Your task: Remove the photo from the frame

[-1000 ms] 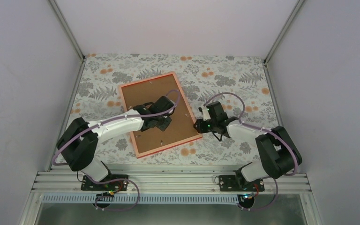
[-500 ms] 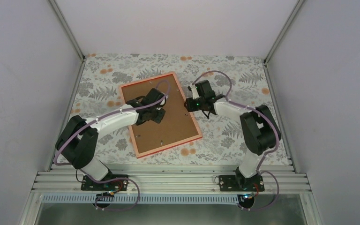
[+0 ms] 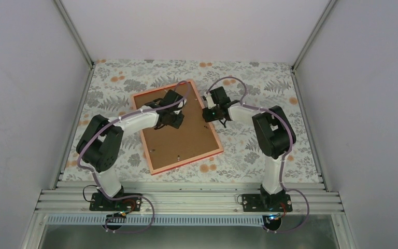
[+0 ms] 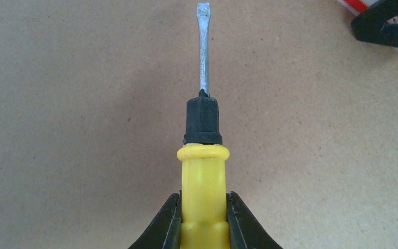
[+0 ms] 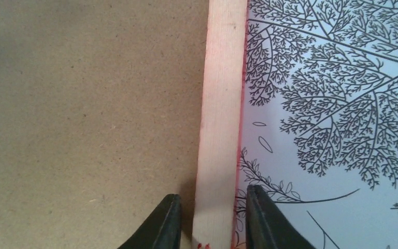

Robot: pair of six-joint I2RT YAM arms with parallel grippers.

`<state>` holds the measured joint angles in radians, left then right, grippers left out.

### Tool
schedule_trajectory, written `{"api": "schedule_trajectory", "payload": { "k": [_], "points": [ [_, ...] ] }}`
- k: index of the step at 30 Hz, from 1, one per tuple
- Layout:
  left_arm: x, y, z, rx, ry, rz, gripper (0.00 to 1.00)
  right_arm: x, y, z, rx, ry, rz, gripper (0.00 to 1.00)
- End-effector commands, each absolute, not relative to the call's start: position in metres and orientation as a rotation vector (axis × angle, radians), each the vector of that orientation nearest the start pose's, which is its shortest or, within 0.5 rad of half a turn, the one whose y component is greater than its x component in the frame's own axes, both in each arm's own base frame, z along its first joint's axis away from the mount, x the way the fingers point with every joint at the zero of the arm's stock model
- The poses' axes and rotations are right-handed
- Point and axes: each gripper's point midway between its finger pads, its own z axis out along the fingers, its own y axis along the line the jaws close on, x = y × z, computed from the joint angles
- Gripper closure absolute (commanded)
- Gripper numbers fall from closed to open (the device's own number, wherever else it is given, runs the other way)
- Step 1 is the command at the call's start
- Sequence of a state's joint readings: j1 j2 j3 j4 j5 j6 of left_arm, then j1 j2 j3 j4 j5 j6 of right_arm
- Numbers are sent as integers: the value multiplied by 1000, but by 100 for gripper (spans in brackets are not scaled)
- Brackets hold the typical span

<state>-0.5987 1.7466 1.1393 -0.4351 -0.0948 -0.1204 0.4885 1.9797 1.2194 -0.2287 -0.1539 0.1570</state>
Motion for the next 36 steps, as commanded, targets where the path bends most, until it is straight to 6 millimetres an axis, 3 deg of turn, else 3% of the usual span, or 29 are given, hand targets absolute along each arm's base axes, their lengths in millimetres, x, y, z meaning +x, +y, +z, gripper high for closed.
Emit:
{"api": "schedule_trajectory", "payload": {
  "k": [1,9,17,25,36],
  "points": [
    [379,-238,76,615,2509,-173,97,408,240,12,-512,2590,390,79],
    [393,-247,67,692,2526,-145,97,377,227,8,-537,2605,402,87],
    [406,-266,63,757,2534,-187,97,360,224,7,-553,2596,440,93],
    [419,-265,44,811,2594,-91,97,360,225,6,-553,2585,457,93],
    [416,-273,35,900,2601,-72,97,361,225,5,-544,2588,455,92]
  ]
}}
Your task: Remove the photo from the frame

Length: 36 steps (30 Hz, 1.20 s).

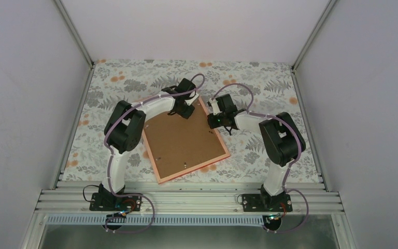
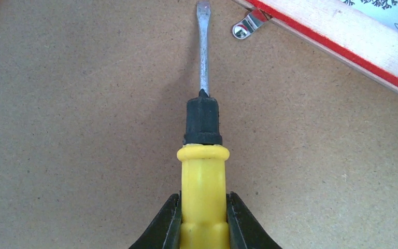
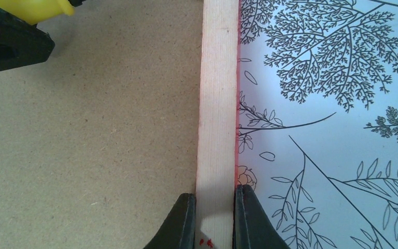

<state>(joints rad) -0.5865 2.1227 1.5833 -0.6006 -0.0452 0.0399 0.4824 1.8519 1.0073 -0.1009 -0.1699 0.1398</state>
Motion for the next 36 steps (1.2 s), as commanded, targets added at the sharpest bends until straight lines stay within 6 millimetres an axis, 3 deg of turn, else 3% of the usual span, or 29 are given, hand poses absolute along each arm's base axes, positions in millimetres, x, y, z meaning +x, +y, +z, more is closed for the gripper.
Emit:
{"api": "schedule_trajectory", "payload": {
  "k": [1,13,23,30,36],
  "points": [
    [414,-274,34,917,2599,-64,97,361,224,5,-541,2590,450,92],
    [399,-285,29,1027,2593,9,98,363,222,7,-520,2589,425,92],
    [379,-280,20,1137,2609,98,98,364,218,9,-505,2586,402,92],
    [377,-268,18,1101,2641,175,98,365,217,9,-501,2585,396,92],
    [377,-263,28,1044,2643,181,98,366,215,9,-490,2587,385,92]
  ]
}}
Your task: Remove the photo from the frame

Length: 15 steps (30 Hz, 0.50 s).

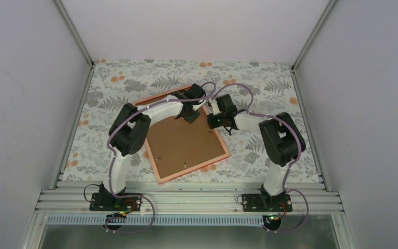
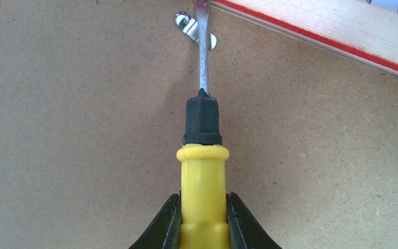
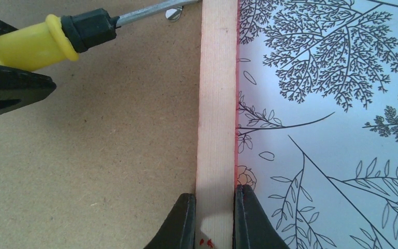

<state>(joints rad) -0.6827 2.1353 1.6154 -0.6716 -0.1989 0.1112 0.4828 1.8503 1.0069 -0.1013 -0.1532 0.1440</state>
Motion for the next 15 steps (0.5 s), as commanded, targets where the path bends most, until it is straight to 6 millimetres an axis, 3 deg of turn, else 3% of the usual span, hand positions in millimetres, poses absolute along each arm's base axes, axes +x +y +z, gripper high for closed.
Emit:
{"api": "schedule_trajectory", "payload": {
  "k": [1,9,15],
  "points": [
    [377,-263,31,1035,2638,175,98,366,215,9,-489,2587,382,92],
    [373,-254,63,887,2606,108,98,370,207,6,-425,2602,356,93],
    [370,-226,91,664,2583,88,97,374,195,8,-345,2606,343,92]
  ]
}}
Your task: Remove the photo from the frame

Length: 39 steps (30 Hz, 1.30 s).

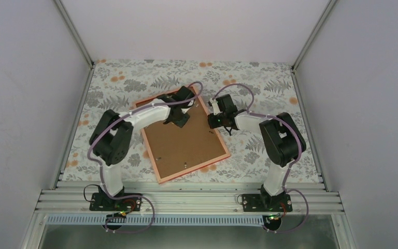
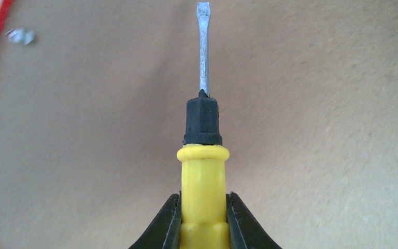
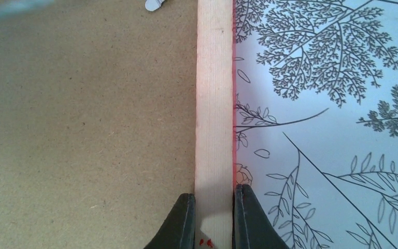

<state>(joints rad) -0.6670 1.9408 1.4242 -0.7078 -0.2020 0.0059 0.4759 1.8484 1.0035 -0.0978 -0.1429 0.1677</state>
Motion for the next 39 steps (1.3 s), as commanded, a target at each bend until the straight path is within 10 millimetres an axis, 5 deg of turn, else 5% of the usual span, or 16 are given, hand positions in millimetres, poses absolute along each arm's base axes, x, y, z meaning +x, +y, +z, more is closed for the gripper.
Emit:
{"api": "schedule_trajectory", "payload": {
  "k": [1,20,33,39],
  "points": [
    [369,-220,99,614,2570,80,97,375,191,9,-322,2606,340,92],
    [345,-70,102,-175,2494,-18,97,384,135,16,-99,2593,267,93],
    [343,31,61,-704,2421,-13,97,387,126,12,-63,2597,255,91],
    [325,63,29,-898,2438,18,97,387,127,11,-63,2599,262,91]
  ]
}}
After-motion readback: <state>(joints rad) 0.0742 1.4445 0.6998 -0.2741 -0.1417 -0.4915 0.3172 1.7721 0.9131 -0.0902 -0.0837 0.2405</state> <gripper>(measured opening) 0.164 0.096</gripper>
